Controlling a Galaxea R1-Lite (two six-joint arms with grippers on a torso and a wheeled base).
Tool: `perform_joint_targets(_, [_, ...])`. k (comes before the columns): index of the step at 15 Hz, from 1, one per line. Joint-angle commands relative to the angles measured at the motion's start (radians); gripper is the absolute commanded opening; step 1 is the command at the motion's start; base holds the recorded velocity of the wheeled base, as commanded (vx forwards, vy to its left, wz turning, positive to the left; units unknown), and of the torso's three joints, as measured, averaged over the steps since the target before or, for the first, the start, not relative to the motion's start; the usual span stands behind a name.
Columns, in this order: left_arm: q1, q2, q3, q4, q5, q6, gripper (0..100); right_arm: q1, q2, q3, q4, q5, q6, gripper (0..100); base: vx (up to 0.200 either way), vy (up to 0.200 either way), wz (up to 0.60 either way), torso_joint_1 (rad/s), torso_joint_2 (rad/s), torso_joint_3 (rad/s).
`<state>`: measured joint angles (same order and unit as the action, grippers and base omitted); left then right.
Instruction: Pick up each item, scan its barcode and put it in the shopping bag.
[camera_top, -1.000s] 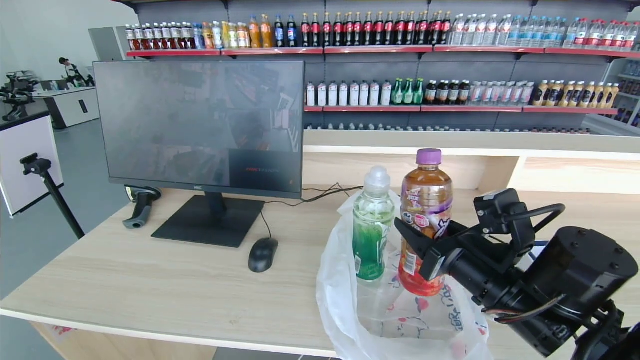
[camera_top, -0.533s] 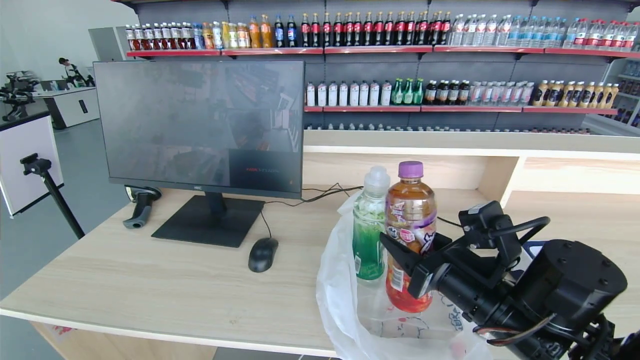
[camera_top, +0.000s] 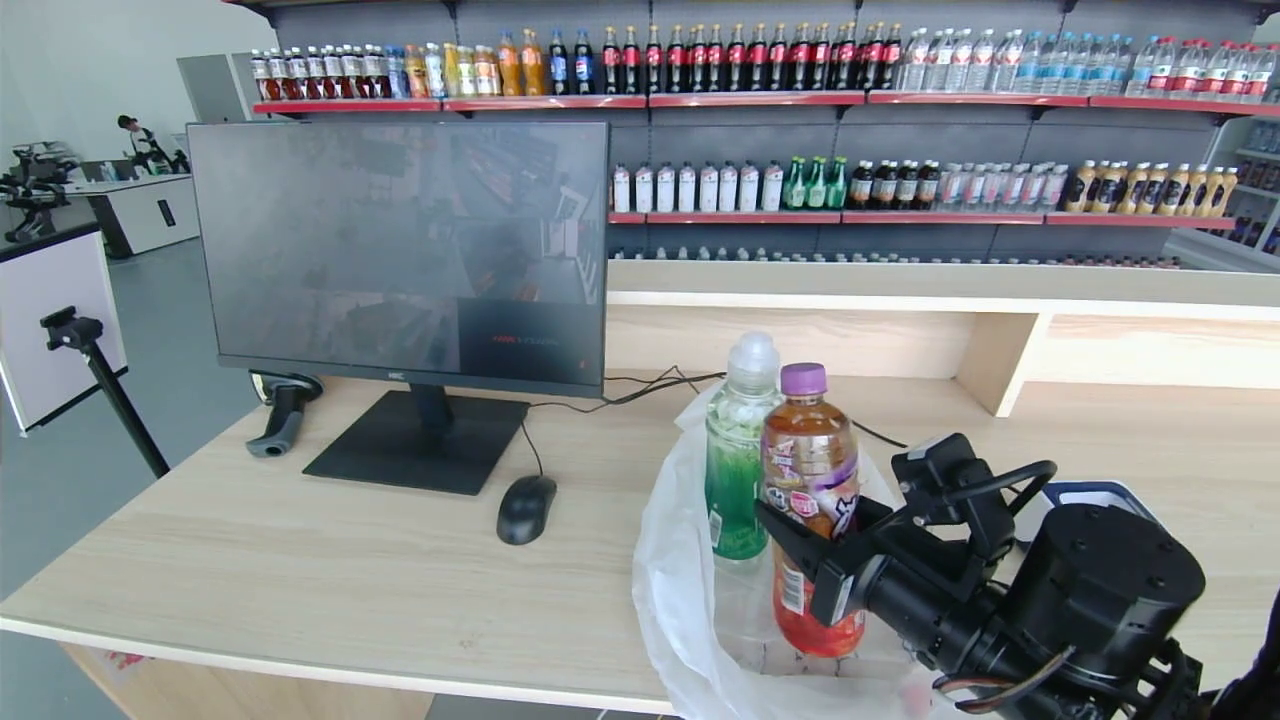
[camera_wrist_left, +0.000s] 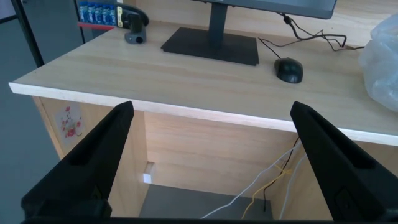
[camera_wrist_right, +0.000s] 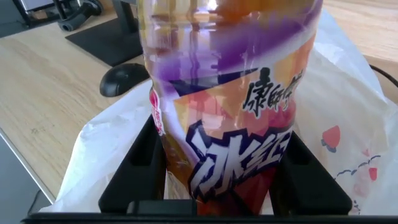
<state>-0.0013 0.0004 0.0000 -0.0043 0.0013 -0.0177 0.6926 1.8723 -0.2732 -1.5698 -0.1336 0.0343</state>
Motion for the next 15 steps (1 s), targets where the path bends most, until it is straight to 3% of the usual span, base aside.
perform_joint_targets(1, [0.000, 0.000, 0.000, 0.000, 0.000, -0.001, 100, -0.002, 0.008, 0.003, -0.001, 0.000, -0.001, 0, 0.000, 0.000, 0.00, 0.000, 0.00, 0.000])
perform_joint_targets(15, [0.000, 0.000, 0.000, 0.000, 0.000, -0.001, 100, -0.028, -0.010, 0.085, -0.001, 0.000, -0.001, 0, 0.000, 0.000, 0.00, 0.000, 0.00, 0.000])
